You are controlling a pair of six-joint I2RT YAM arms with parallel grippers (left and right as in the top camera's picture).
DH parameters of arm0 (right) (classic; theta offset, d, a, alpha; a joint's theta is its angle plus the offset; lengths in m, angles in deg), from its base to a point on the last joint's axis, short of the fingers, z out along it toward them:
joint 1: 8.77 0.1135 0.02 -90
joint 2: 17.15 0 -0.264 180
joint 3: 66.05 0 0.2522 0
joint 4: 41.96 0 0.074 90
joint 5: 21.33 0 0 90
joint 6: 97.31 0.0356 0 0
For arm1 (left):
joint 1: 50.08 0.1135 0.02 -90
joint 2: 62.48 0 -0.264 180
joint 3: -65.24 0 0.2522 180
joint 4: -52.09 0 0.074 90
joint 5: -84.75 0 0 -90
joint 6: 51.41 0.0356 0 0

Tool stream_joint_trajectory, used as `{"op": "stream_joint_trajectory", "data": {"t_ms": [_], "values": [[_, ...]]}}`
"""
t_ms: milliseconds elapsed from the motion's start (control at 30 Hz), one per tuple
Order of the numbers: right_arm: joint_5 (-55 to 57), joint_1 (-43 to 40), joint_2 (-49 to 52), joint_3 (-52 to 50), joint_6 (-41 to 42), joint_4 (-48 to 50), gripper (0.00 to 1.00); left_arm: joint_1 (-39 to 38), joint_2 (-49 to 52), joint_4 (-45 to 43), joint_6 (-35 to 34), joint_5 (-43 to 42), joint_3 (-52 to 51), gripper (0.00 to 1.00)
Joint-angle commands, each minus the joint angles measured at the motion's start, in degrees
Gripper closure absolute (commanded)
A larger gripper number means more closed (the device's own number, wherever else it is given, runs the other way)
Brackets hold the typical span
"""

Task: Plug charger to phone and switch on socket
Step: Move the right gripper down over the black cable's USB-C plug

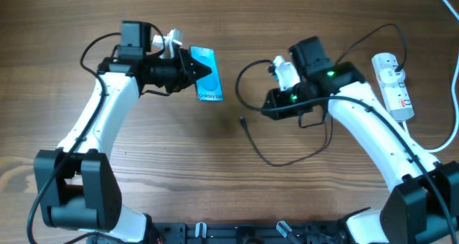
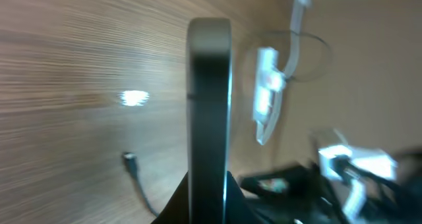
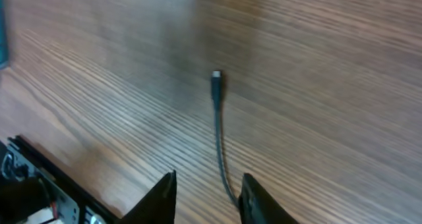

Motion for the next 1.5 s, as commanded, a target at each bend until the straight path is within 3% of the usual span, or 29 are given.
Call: {"op": "stream_joint_trajectory", "data": {"t_ms": [0,367,500,567,700,767,967,1200,1333,1467], "values": [[1.31,0.81,0.57,-0.39,2.32,2.49,0.96,3.34,-1.07,0.70,10.32,-17.66,0.20,0.96],[1.55,7.80,2.38,-8.20,-4.94,10.34,0.94,3.91,-1.07,3.02,10.29,-18.05,0.07,0.96],[6.03,11.63,2.43,-14.12,-2.56,16.06,0.87,6.58,-1.07,-0.28,9.29,-18.03,0.09,0.96],[7.91,12.31,2.43,-18.10,-2.60,21.66,0.78,10.40,-1.07,-1.97,5.16,-17.97,0.09,0.96],[17.86,12.39,2.62,-22.08,-4.61,28.48,0.67,15.08,-1.05,-1.55,2.01,-15.93,0.07,0.96],[16.63,12.41,3.30,-23.19,-5.90,30.53,0.64,16.00,-1.05,0.11,2.01,-12.66,0.07,0.96],[13.00,12.39,10.21,-24.76,-5.92,27.58,0.55,15.82,-1.05,5.16,-6.54,-1.64,-0.26,0.96],[40.96,9.66,12.48,-24.70,5.20,15.17,0.55,13.55,-1.05,8.20,0.68,-1.68,-0.31,0.96],[40.54,4.57,12.48,-22.08,5.66,12.61,0.56,12.50,-1.05,8.20,1.25,-1.66,-0.31,0.96],[18.29,4.07,12.44,-13.05,-1.84,11.30,0.56,12.46,-1.05,7.52,2.89,-1.66,-0.31,0.96]]}}
